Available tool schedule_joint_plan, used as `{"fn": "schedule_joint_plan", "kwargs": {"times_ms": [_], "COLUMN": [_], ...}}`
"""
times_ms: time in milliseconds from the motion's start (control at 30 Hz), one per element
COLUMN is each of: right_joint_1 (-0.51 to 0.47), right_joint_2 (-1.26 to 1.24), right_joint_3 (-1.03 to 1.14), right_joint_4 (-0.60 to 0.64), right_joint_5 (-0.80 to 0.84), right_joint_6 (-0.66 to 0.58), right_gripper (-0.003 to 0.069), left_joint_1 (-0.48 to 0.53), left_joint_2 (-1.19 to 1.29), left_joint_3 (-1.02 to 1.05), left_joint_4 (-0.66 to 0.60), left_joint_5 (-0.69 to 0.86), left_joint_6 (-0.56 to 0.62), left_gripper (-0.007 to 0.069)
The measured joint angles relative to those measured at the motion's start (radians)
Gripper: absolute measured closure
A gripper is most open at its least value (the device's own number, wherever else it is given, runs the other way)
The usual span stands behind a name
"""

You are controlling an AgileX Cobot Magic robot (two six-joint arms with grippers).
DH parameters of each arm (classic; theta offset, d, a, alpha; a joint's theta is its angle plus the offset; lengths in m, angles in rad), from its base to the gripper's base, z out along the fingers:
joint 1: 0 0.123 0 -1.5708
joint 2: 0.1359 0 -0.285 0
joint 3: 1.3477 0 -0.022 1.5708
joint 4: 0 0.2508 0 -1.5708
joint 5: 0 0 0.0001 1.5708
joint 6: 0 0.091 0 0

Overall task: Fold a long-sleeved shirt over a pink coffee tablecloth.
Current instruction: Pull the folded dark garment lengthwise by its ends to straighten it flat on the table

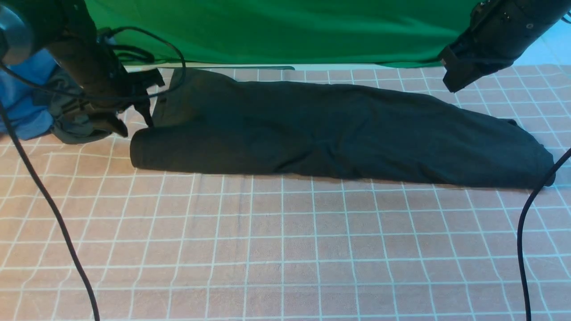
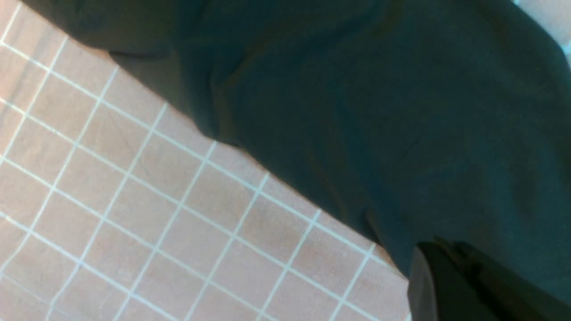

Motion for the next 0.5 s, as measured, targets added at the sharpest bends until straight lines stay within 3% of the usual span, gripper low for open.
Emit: {"fn": "schedule_joint_plan", "kwargs": {"times_ms": [67, 167, 233, 333, 367, 500], "right_joint_1": [0.0, 0.0, 0.0, 0.0, 0.0, 0.0], "right_joint_2": [0.0, 0.0, 0.0, 0.0, 0.0, 0.0], "right_joint_3": [0.0, 0.0, 0.0, 0.0, 0.0, 0.0], "right_joint_4": [0.001, 0.002, 0.002, 0.002, 0.002, 0.002], "right_joint_5": [-0.003, -0.008, -0.013, -0.016, -0.016, -0.018], "right_joint_6": [0.0, 0.0, 0.0, 0.0, 0.0, -0.001], "right_gripper": [0.0619, 0.0619, 0.0619, 0.0619, 0.0619, 0.0619], "left_joint_1": [0.0, 0.0, 0.0, 0.0, 0.0, 0.0], "left_joint_2": [0.016, 0.03, 0.039, 0.042, 0.043, 0.027], "left_joint_3": [0.0, 0.0, 0.0, 0.0, 0.0, 0.0], "left_joint_4": [-0.009, -0.049, -0.076, -0.091, -0.093, -0.094], "left_joint_5": [0.004, 0.028, 0.051, 0.08, 0.099, 0.127], "left_joint_6": [0.0, 0.008, 0.026, 0.045, 0.06, 0.08], "left_gripper": [0.0125, 0.0112, 0.0174, 0.0339, 0.0476, 0.0595]}}
